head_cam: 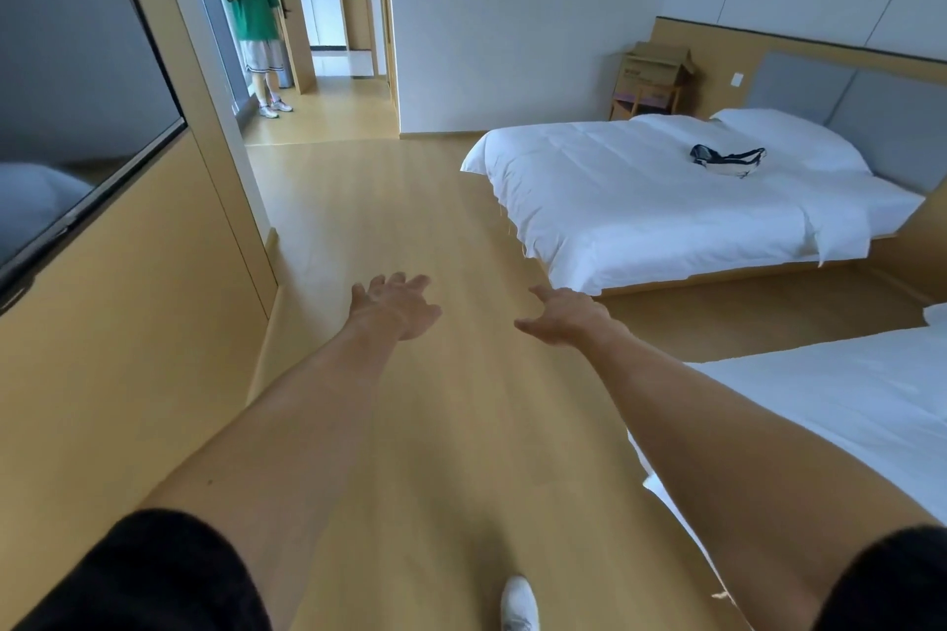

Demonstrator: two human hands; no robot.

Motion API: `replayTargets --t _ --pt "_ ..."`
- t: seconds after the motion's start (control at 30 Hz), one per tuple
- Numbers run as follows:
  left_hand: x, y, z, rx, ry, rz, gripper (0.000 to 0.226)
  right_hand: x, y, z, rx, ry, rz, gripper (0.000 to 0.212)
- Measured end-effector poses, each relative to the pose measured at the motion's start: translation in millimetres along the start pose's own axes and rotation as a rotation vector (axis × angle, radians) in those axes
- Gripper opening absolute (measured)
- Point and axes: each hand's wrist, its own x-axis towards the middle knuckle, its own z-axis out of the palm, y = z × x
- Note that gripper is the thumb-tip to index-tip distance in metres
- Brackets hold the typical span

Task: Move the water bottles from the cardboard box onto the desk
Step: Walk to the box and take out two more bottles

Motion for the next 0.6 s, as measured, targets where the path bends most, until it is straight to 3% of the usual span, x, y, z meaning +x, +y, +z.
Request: replayTargets --t 0.6 --pt "309.6 58.9 -76.3 0.01 0.018 -0.071 0.059 327.9 21.1 -82.7 0.045 -0.039 -0.084 0.071"
